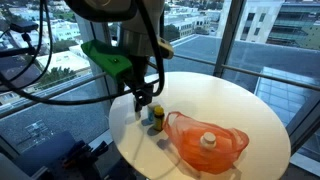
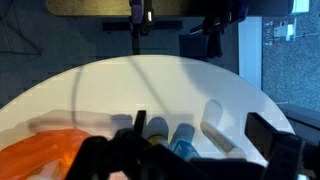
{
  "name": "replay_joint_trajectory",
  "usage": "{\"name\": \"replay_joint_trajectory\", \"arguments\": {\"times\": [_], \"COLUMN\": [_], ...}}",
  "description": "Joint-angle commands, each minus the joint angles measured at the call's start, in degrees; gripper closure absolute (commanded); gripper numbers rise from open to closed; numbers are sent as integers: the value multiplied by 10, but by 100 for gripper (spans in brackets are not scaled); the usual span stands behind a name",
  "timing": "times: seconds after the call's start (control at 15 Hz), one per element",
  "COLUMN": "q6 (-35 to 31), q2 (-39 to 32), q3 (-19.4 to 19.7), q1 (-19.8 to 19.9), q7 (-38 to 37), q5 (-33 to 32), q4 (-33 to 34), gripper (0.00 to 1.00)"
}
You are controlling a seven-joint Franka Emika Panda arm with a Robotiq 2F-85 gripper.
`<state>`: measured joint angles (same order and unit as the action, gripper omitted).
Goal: Take the white pill bottle out of the plastic bag and put it on the table
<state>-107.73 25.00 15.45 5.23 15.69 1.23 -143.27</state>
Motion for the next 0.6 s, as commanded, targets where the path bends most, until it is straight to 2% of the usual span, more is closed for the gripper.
{"name": "replay_joint_trajectory", "arguments": {"times": [0.0, 0.53], "q6": [1, -1], "q2": [-1, -14], "q3": [-10, -20], "q1": [11, 8], "q7": [4, -6], "q5": [4, -2], "q4": [1, 12], "gripper": [0, 0]}}
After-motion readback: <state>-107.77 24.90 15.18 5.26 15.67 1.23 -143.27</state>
